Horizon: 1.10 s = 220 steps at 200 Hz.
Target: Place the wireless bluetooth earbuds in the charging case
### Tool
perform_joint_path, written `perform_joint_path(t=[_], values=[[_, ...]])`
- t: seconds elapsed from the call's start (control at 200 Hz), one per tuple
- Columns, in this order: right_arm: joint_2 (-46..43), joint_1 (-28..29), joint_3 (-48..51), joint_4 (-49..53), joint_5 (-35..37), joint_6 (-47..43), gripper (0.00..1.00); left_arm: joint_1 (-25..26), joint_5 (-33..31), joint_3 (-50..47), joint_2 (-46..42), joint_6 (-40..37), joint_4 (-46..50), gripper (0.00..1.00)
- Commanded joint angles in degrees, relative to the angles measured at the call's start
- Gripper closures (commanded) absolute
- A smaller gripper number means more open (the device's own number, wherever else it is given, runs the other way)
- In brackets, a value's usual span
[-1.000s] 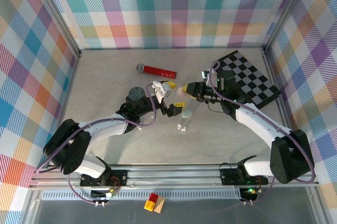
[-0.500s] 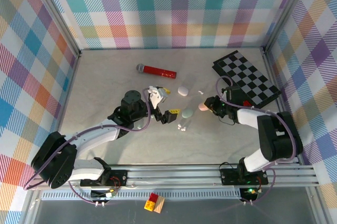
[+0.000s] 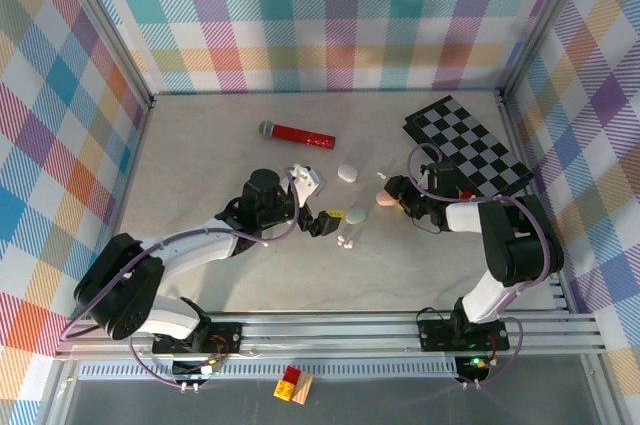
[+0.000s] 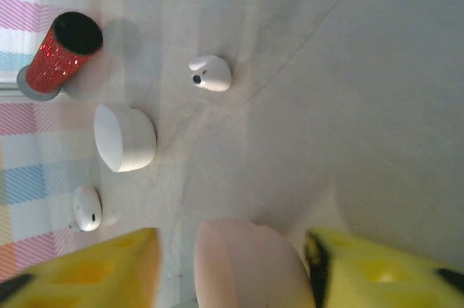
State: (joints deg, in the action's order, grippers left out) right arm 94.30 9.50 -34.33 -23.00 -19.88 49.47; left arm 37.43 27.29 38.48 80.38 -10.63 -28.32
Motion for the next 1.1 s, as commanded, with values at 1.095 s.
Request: perform_joint_path(t=[1.095], values=[[1.38,24.86,-15.68,25.20,15.85,-3.96,0.20,-15.81,-5.67,-7.13,-6.46,17.84,-7.81,0.00]])
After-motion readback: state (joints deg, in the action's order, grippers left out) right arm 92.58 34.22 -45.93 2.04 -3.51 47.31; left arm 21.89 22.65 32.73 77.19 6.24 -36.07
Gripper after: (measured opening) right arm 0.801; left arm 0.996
